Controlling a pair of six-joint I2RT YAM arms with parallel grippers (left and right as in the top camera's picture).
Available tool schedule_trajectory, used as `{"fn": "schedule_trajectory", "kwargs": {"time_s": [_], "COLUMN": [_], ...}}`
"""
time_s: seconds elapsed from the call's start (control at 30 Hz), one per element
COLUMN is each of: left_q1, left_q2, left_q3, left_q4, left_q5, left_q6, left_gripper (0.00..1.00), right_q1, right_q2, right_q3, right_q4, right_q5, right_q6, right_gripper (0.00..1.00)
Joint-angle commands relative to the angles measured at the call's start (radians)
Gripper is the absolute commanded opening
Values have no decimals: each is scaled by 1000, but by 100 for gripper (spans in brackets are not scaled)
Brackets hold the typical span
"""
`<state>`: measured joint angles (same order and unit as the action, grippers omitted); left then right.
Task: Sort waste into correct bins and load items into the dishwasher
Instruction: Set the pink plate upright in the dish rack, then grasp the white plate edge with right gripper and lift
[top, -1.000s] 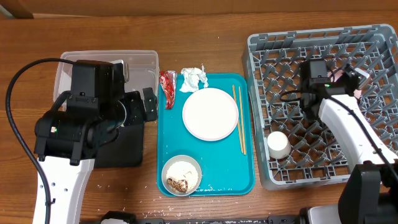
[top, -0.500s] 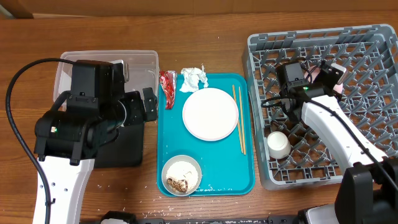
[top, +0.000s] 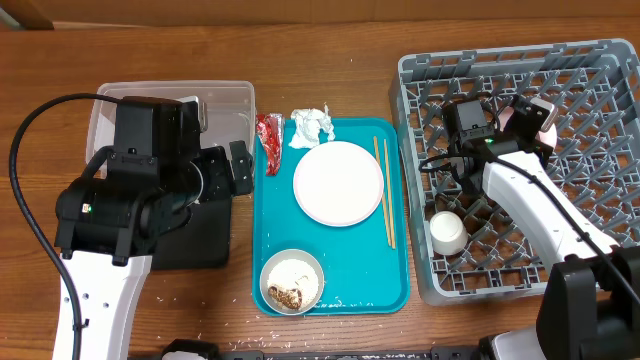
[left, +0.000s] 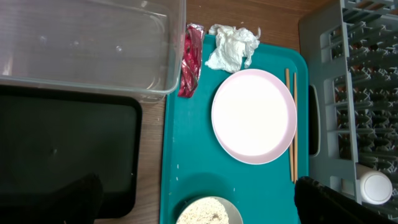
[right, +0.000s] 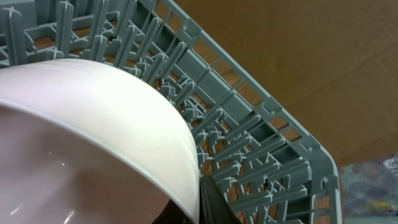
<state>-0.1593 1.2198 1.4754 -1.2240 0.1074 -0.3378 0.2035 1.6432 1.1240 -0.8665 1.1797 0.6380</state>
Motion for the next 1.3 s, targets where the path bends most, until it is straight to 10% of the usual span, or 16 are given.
{"fn": "schedule_trajectory", "kwargs": {"time_s": [0.0,0.47,0.8,1.27], "left_q1": [2,2,2,2], "left_q2": [3,3,3,4], "left_q3": [11,11,11,11], "left_q4": [1,1,1,1], "left_q5": [-11,-11,-11,-11], "left_q6": [-6,-6,-6,-6], "left_gripper": [100,100,100,100], "right_q1": [-5,58,124,301], "right_q2": [9,77,45,-26], "right_q3": [0,0,74,441], "right_q4": [24,-6,-178,-384], "right_q5": [60,-39,-84,-1239], "right_q6": [-30,-89,77,-179], "right_gripper": [4,5,63,66]}}
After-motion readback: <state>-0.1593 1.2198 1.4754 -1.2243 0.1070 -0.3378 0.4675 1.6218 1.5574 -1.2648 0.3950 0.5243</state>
